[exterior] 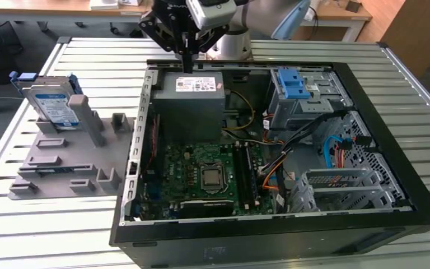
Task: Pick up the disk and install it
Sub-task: 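Reach for the disk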
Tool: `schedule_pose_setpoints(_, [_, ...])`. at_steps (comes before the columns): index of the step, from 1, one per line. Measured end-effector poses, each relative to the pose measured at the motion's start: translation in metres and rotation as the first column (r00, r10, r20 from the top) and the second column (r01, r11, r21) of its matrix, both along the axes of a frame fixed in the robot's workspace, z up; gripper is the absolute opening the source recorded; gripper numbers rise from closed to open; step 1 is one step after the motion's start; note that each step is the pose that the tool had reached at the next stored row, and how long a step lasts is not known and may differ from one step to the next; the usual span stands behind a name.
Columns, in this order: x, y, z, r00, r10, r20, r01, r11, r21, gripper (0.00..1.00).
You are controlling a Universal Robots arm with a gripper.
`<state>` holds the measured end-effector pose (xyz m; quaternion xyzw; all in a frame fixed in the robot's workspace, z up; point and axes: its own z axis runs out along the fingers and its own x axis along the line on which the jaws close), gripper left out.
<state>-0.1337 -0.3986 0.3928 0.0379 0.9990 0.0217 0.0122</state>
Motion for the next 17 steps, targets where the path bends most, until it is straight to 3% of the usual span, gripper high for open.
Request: schedule_pose_setpoints(17, [-0.015, 0.0030, -0.0008, 1.0000, 0.000, 0.0000, 0.000, 1.0000, 0.0000, 0.11])
